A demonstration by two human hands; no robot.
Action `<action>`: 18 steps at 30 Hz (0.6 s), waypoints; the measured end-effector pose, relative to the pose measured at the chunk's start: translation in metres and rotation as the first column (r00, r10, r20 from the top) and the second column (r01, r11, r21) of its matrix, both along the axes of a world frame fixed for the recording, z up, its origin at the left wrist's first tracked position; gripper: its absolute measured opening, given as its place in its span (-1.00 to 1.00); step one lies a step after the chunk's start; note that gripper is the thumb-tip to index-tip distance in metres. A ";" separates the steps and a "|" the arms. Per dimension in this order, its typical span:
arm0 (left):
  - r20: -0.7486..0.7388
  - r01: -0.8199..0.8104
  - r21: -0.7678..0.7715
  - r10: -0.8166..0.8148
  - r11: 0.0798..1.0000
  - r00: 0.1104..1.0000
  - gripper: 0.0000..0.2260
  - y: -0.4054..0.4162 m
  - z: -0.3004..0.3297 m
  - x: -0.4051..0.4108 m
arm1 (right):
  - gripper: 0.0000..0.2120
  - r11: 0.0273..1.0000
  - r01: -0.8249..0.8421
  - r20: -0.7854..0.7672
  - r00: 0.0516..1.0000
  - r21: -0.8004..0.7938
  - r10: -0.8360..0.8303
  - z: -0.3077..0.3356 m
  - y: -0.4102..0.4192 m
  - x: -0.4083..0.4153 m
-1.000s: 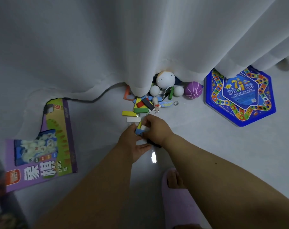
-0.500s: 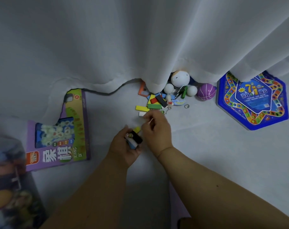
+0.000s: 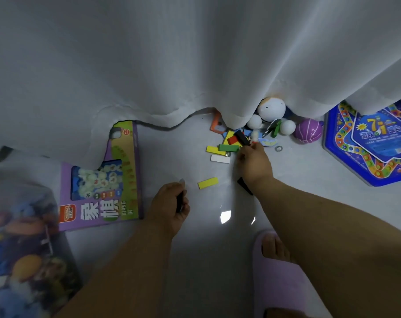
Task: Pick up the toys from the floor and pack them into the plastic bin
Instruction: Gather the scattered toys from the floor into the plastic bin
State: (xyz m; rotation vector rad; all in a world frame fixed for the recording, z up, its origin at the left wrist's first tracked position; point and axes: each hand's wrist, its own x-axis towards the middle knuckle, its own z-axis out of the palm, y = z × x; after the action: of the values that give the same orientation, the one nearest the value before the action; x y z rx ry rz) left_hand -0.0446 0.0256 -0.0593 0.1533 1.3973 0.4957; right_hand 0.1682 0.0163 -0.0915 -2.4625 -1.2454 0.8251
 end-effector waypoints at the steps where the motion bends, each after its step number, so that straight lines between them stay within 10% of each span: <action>1: 0.000 0.007 0.011 -0.007 1.000 1.000 -0.81 0.000 -0.001 -0.002 | -0.87 1.000 -0.014 0.016 1.000 0.009 0.014 -0.002 0.001 0.000; 11: 0.251 0.111 0.040 -0.117 0.993 0.961 -0.75 -0.012 0.002 -0.002 | -0.79 0.790 0.606 -0.052 0.795 0.095 -0.604 0.011 -0.042 0.026; 18: 0.320 0.122 -0.047 -0.100 0.991 0.942 -0.59 -0.014 -0.001 0.002 | -0.62 0.931 0.362 -0.158 0.918 -0.048 -0.365 0.001 -0.018 0.073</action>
State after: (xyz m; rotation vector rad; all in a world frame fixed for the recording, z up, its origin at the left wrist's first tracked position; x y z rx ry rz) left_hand -0.0422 0.0117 -0.0601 0.0927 1.0815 0.3609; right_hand 0.2411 -0.0020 -0.0908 -2.4700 -0.6936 0.9119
